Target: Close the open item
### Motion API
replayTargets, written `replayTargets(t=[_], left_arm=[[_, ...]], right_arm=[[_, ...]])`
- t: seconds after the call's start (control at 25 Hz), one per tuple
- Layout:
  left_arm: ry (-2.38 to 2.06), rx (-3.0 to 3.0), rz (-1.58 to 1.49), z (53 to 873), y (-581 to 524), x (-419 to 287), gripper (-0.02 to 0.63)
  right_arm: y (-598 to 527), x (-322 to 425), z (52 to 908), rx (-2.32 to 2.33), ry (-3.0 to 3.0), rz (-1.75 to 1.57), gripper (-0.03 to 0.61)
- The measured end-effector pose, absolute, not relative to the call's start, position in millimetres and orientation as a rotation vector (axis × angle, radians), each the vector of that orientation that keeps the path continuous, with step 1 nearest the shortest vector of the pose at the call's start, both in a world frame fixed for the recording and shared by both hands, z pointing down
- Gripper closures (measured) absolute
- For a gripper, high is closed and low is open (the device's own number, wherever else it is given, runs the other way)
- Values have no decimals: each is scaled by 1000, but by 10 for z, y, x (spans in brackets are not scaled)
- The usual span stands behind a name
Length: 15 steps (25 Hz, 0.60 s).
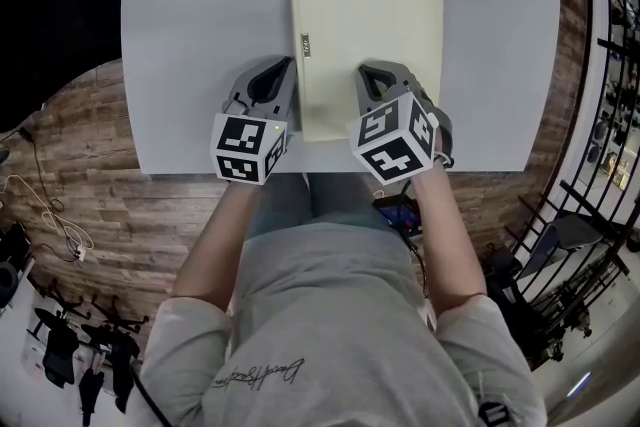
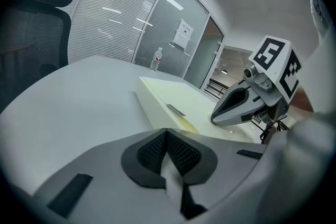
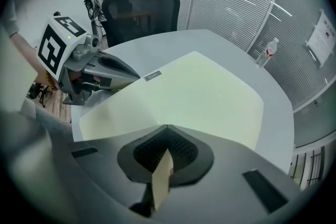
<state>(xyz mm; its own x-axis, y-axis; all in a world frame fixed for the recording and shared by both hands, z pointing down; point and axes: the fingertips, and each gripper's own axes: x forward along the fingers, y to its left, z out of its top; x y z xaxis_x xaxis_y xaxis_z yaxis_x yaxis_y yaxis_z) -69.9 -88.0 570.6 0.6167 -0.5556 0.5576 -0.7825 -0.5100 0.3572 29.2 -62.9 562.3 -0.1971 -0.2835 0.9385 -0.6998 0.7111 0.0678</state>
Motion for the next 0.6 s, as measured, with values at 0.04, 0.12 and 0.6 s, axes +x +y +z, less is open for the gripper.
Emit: replayTargets(t=[0.04, 0.12, 0.6], left_arm=[[-1048, 2252, 504, 5708, -880, -702, 606], [-1047, 2251, 507, 5705, -877, -709, 606], [-1050, 2242, 509, 5702, -879, -717, 606]], right_arm=[[-629, 289, 5624, 778, -1781, 460, 566], [-628, 283, 5620, 780, -1786, 468, 566], [-630, 277, 5610, 783, -1799, 483, 566]])
